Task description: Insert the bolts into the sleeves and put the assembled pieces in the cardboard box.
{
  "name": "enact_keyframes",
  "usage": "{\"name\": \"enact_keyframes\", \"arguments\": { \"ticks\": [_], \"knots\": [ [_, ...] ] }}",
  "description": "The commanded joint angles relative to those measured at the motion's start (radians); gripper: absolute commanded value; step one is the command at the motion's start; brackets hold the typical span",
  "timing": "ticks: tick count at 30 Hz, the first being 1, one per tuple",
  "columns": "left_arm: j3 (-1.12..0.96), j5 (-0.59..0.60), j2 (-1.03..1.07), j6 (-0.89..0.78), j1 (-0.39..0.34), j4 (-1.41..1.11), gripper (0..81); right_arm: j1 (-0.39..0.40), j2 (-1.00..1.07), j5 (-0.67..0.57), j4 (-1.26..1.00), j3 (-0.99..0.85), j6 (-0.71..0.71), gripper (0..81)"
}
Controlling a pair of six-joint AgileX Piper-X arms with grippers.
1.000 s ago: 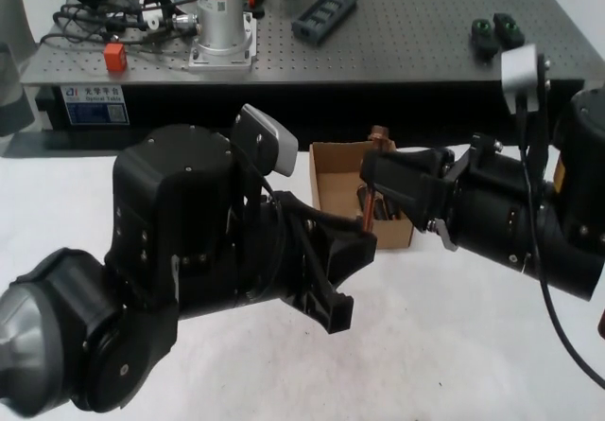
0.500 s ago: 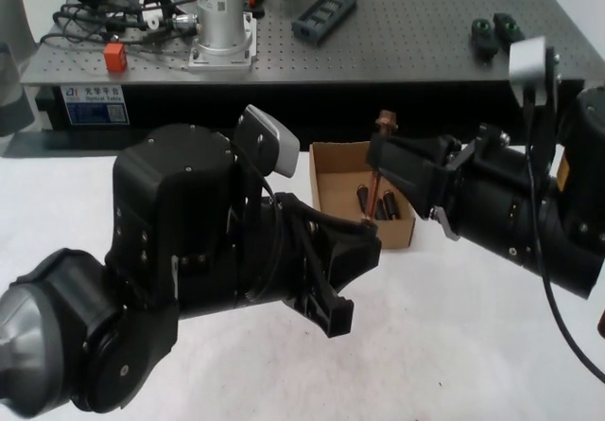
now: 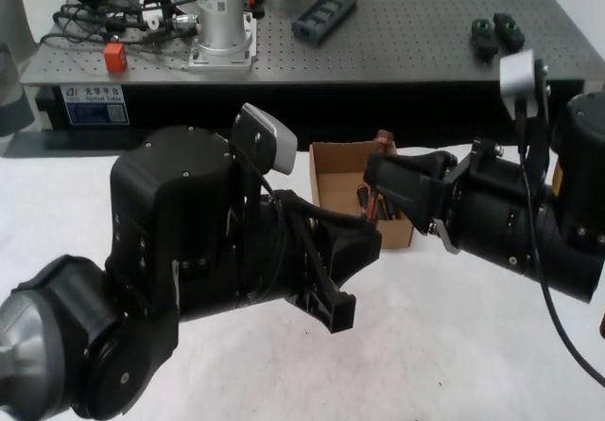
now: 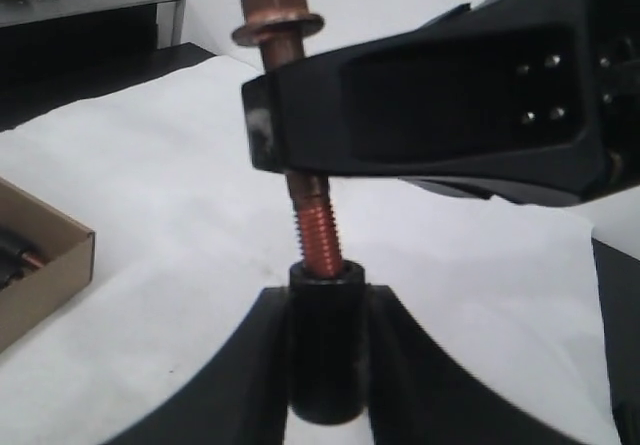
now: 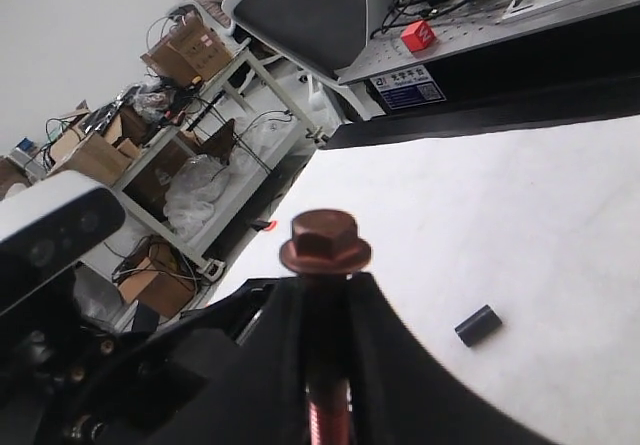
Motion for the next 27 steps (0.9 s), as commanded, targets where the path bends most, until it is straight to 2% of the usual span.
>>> {"name": "enact_keyframes", "arguments": {
  "ticks": [1, 2, 3, 6, 7, 9, 12, 14, 17, 20, 24, 27],
  "knots": [
    [-0.017, -0.05, -0.012, -0.01, 0.002, -0.077, 0.7, 0.003, 0.001, -0.059, 0.035, 0.0, 0.005, 0.8],
    [-0.017, -0.055, -0.012, -0.01, 0.002, -0.077, 0.7, 0.003, 0.001, -0.067, 0.035, 0.0, 0.002, 3.1],
    [-0.017, -0.063, -0.012, -0.01, 0.002, -0.077, 0.7, 0.003, 0.001, -0.074, 0.035, 0.0, 0.001, 9.5],
    [-0.017, -0.065, -0.012, -0.002, 0.002, -0.079, 0.7, 0.0, 0.001, -0.087, 0.031, 0.0, 0.001, 36.3],
    [-0.017, -0.076, -0.012, -0.002, 0.002, -0.079, 0.7, -0.007, -0.003, -0.087, 0.03, 0.0, 0.001, 41.7],
    [-0.017, -0.141, -0.012, -0.004, 0.002, -0.079, 0.7, -0.035, -0.019, -0.096, 0.047, 0.0, -0.004, 41.5],
    [-0.047, -0.331, 0.016, -0.103, 0.015, -0.07, 0.7, -0.105, -0.067, -0.135, 0.153, 0.0, -0.076, 37.4],
    [-0.125, -0.338, 0.079, -0.226, 0.057, -0.003, 0.7, -0.151, -0.102, -0.145, 0.263, 0.0, -0.156, 37.3],
    [-0.304, -0.325, 0.215, -0.253, 0.108, 0.143, 0.7, -0.201, -0.134, -0.132, 0.463, -0.002, -0.287, 37.3],
    [-0.549, -0.324, 0.396, -0.199, 0.126, 0.326, 0.7, -0.205, -0.137, -0.034, 0.679, -0.006, -0.416, 37.3],
    [-0.905, -0.33, 0.639, -0.063, 0.126, 0.682, 0.7, -0.165, -0.137, 0.102, 0.876, -0.006, -0.542, 37.3],
    [-1.145, -0.372, 0.804, -0.012, 0.126, 0.872, 0.7, -0.127, -0.136, 0.206, 0.953, -0.006, -0.569, 36.9]
  ]
}}
